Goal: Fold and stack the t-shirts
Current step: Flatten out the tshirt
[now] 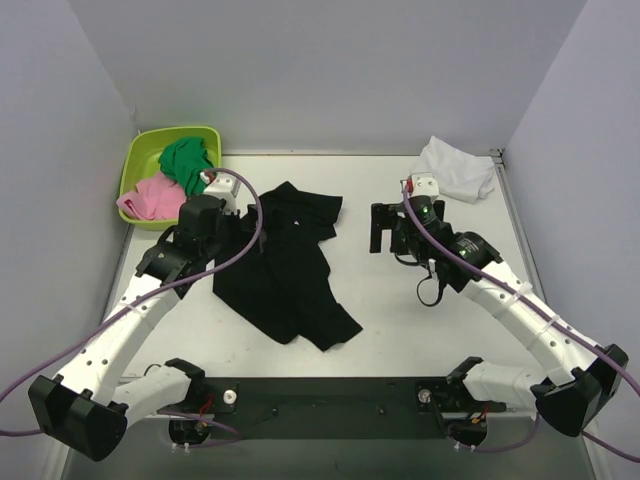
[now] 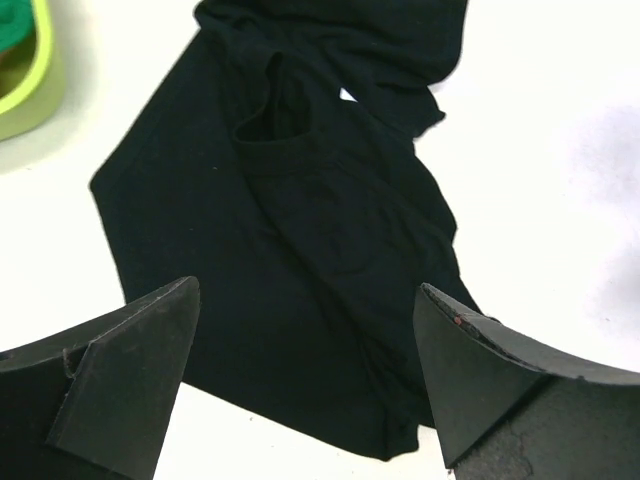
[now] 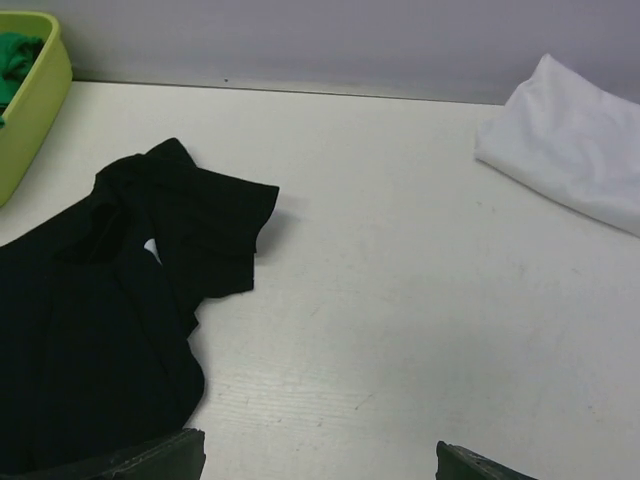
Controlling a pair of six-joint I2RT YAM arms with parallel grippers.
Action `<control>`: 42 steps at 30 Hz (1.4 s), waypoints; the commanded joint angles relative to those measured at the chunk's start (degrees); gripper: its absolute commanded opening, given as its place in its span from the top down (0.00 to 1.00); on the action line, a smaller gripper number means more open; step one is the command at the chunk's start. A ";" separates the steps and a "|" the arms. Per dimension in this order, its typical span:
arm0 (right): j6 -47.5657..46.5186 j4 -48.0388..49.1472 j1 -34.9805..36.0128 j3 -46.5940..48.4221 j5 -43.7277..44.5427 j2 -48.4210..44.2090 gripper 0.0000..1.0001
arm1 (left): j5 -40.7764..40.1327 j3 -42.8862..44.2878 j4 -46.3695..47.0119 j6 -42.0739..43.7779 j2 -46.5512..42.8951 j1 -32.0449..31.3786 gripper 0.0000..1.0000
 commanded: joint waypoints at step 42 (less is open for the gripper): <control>11.53 13.31 13.98 -10.93 -24.40 33.05 0.30 | -1.76 -7.01 -7.95 -13.85 -0.39 6.78 0.04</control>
